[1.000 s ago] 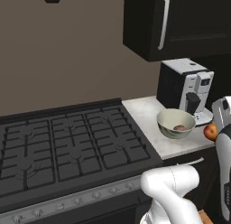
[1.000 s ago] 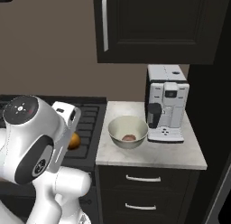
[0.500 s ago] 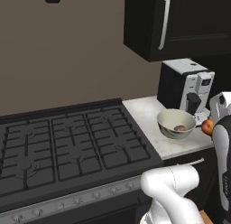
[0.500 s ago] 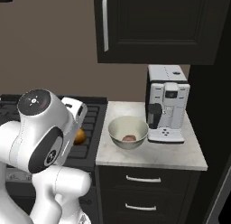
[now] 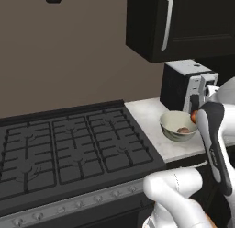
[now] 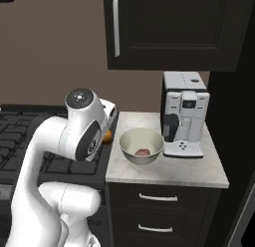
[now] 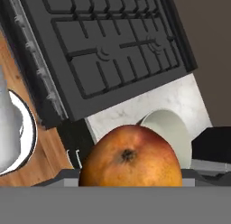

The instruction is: Take the potato, mango, and squash from the freezer and place them in the bowl on the counter.

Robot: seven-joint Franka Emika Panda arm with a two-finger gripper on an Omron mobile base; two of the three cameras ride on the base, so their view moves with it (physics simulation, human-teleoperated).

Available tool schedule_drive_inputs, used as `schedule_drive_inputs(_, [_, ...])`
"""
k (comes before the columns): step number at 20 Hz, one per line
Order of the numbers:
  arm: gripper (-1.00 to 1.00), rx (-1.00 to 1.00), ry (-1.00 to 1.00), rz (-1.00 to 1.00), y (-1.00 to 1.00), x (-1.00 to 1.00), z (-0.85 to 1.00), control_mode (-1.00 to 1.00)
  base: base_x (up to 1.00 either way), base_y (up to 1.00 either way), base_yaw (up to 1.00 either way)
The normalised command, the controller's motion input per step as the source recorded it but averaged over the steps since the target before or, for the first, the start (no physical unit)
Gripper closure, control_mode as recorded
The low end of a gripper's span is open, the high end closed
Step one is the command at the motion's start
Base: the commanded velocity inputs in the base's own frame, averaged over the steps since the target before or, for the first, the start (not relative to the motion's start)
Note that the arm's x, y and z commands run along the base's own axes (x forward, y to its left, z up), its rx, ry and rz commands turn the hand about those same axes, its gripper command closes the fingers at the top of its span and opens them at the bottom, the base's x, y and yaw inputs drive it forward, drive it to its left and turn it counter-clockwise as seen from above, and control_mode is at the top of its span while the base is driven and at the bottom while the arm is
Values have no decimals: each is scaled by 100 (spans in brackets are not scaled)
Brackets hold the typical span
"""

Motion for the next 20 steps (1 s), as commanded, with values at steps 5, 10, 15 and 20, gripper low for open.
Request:
schedule_drive_inputs(5, [100,19,0,-2,-32,77,-56,-100,0,0,0])
schedule_drive_inputs(10, [100,7,7,-5,-12,73,-30,-100,0,0,0])
schedule_drive_inputs(15, [100,0,16,-13,0,37,-6,-100,0,0,0])
schedule_drive_inputs(20, [100,0,21,-18,-10,20,-15,-100,0,0,0])
